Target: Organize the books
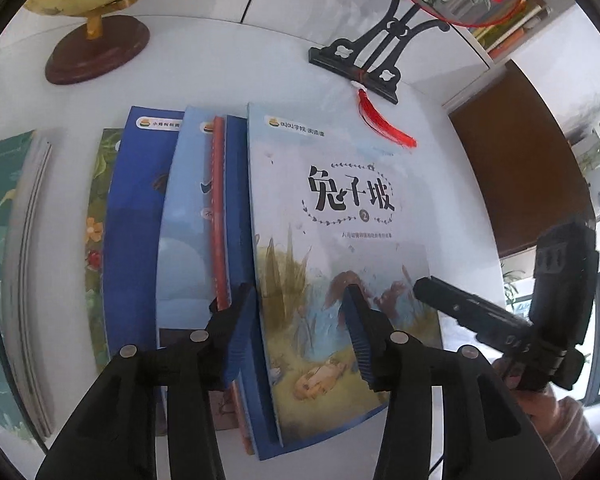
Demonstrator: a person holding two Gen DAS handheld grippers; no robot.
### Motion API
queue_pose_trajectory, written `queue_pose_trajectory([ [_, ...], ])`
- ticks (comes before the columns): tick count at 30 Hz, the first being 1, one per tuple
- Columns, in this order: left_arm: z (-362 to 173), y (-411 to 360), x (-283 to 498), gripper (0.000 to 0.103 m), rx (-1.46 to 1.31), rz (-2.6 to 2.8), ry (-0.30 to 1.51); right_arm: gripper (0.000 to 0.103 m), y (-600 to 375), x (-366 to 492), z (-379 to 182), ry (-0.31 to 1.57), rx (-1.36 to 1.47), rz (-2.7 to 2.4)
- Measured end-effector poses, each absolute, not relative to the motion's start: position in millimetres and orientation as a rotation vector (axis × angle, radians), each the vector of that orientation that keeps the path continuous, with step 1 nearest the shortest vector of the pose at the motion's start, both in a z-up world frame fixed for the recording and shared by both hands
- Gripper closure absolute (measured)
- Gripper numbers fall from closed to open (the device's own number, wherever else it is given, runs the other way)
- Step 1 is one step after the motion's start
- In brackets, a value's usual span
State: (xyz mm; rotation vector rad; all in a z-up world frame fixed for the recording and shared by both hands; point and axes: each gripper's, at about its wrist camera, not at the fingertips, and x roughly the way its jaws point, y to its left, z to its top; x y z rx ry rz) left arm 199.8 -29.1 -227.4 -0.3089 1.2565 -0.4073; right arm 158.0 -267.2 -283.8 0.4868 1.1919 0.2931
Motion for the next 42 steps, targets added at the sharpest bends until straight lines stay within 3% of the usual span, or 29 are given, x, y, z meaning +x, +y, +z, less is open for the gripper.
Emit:
queue_pose_trajectory([
  [3, -227.1, -31.8, 201.5, 0.053, -0.296, -0.420, 1.243, 0.055, -268.2, 161.2, -289.9, 1.204, 0.496, 0.289],
  [5, -228.0, -34.1, 203.0, 0.042, -0.307, -0.445, 1.238, 0.055, -268.2, 162.7, -294.3, 1.211, 0.502, 0.287],
  [11, -229.5, -34.3, 207.0, 0.039, -0.321, -0.445, 1.257, 0.053, -271.2, 164.0, -300.3, 1.177, 0.573, 0.339],
  [13, -229.7, -33.6, 207.1, 0.039, -0.331, -0.440, 1.257, 0.048, -269.4, 164.0, -301.1, 1.183, 0.603, 0.357],
  [27, -219.9, -29.2, 152.5, 0.040, -0.335, -0.418, 1.282, 0.048, -269.7, 130.4, -293.4, 1.263, 0.648, 0.407],
  [29, -209.0, -18.7, 146.5, 0.046, -0.388, -0.424, 1.214, 0.060, -273.5, 122.6, -286.4, 1.214, 0.686, 0.441],
  [31, -200.2, -14.3, 144.3, 0.046, -0.446, -0.462, 1.169, 0.084, -277.5, 118.2, -279.3, 1.179, 0.711, 0.468],
  [32, -198.7, -15.2, 143.9, 0.046, -0.445, -0.469, 1.164, 0.087, -279.0, 116.9, -276.4, 1.167, 0.729, 0.488],
  [36, -200.5, -23.4, 144.7, 0.046, -0.392, -0.469, 1.155, 0.089, -267.2, 115.8, -270.7, 1.174, 0.632, 0.500],
  [40, -197.6, -25.1, 143.4, 0.063, -0.378, -0.480, 1.133, 0.089, -273.3, 113.7, -282.7, 1.197, 0.684, 0.466],
  [42, -199.2, -23.8, 146.1, 0.063, -0.390, -0.483, 1.142, 0.089, -273.9, 113.2, -283.9, 1.201, 0.659, 0.454],
])
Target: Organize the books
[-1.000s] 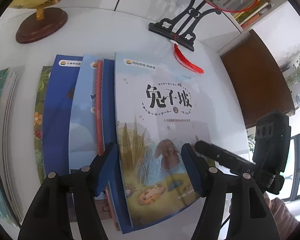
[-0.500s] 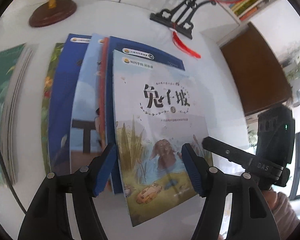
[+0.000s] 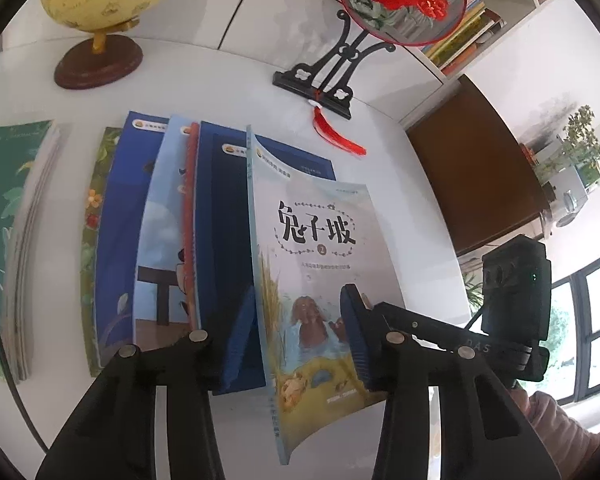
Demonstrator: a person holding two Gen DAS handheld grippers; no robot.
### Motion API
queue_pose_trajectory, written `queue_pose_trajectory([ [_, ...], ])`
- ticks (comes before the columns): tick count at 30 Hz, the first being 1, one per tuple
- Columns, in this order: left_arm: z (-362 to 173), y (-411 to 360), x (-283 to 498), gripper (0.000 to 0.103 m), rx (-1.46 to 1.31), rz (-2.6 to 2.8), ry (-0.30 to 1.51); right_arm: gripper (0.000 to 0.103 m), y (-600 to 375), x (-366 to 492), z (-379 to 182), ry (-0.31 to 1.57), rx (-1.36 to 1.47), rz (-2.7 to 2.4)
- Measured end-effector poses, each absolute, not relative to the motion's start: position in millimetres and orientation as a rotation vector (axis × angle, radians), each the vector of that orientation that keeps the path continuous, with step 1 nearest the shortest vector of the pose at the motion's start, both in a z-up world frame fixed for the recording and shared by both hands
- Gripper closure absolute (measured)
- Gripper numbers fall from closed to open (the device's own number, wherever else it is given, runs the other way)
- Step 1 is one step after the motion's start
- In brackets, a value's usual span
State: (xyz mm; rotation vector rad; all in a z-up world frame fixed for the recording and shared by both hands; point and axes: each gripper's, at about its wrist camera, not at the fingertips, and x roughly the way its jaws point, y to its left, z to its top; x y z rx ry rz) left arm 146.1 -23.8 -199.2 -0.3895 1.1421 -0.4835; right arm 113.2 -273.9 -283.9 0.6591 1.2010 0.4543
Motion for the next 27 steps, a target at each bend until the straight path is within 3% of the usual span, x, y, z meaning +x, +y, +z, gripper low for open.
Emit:
queue_pose_trajectory([
  [2, -201.8, -24.3, 148.3, 0.070, -0.440, -0.515, 1.157, 0.089, -274.6, 112.4, -283.9, 1.204, 0.647, 0.434],
  [6, -209.9, -48.0, 147.4, 0.071, -0.336, -0.541, 1.190, 0.090, -272.2, 116.6, -288.8, 1.231, 0.604, 0.404],
  [9, -213.2, -55.1, 147.1, 0.090, -0.235, -0.469, 1.211, 0.090, -276.1, 116.7, -294.1, 1.233, 0.631, 0.397],
  [14, -210.2, -62.0, 143.4, 0.092, -0.097, -0.426, 1.218, 0.094, -275.6, 110.1, -272.4, 1.179, 0.568, 0.428],
  [27, -171.0, -49.4, 139.6, 0.092, -0.072, -0.406, 1.122, 0.095, -255.7, 114.0, -218.4, 1.057, 0.464, 0.466],
])
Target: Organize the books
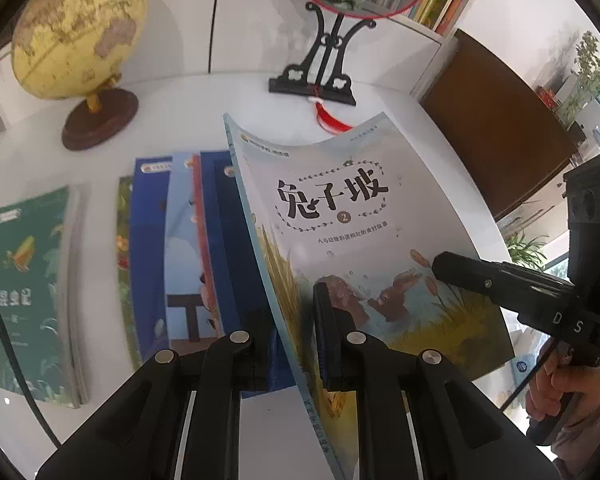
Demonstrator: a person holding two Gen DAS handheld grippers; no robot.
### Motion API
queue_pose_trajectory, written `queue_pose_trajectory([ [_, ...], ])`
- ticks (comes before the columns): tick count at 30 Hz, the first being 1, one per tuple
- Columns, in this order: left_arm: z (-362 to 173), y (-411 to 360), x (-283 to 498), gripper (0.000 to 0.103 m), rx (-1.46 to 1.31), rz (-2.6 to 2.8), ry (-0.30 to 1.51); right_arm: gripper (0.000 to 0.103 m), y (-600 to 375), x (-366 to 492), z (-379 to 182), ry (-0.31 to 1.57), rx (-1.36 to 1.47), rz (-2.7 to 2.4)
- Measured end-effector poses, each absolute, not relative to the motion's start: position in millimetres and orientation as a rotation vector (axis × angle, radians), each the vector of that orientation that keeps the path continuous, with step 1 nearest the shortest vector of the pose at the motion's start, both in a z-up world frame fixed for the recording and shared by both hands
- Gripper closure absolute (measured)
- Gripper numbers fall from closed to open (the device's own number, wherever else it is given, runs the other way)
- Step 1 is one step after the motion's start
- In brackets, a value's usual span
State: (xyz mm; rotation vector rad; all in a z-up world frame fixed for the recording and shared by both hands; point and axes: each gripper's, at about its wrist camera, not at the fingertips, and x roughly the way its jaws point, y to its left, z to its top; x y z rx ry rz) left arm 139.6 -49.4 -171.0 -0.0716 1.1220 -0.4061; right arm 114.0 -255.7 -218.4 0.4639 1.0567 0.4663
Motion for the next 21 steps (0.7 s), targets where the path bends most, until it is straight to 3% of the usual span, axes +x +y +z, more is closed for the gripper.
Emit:
queue_pose_trajectory([
  [21, -123.0, -7.6, 132.4, 0.091, -0.073, -0.386, 1.016, 0.095, -210.7, 102.0, -158.1, 0.944, 0.437, 0.451],
])
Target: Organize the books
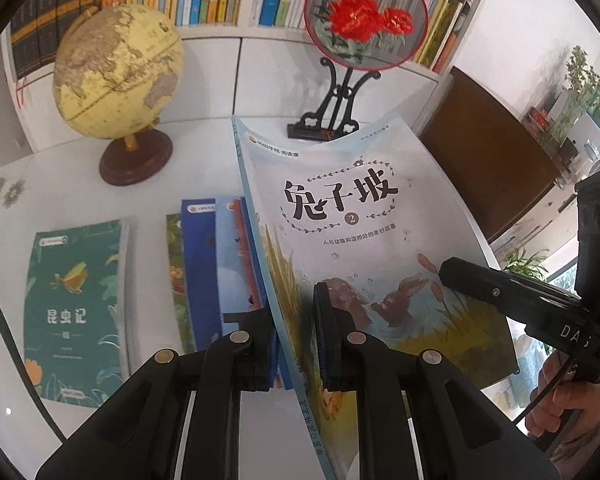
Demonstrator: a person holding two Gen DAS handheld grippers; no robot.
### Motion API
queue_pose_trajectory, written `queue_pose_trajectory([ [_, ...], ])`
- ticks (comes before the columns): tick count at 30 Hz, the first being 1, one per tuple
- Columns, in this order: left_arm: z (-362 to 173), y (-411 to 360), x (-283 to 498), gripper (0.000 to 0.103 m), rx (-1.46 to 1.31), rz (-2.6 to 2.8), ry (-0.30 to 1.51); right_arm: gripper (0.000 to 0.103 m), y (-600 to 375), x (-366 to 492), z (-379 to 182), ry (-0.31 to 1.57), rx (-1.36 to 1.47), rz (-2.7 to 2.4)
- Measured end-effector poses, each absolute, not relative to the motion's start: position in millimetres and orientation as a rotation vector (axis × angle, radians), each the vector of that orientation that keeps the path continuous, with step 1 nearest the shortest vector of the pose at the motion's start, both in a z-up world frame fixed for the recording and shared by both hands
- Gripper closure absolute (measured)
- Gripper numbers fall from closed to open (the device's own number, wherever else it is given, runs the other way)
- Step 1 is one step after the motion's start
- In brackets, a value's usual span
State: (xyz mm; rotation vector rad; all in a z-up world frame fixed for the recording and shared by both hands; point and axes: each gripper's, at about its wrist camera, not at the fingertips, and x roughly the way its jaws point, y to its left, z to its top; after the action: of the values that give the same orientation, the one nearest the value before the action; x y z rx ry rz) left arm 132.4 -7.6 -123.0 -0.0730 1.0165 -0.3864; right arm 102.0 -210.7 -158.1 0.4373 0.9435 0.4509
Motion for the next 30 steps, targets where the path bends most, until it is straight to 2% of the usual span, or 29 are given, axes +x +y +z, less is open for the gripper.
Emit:
queue_pose_trajectory([
  [13, -110.1, 49.3, 133.1, 0.091, -0.095, -0.370, 0.976, 0.095, -152.9, 105.6, -132.9, 0.906, 0.416, 0.454],
  [30, -112.8, 157.8, 131.6, 0.091, -0.137, -0.296, 0.946, 0.094, -48.3, 116.0, -128.3, 0.908, 0.379, 0.515],
])
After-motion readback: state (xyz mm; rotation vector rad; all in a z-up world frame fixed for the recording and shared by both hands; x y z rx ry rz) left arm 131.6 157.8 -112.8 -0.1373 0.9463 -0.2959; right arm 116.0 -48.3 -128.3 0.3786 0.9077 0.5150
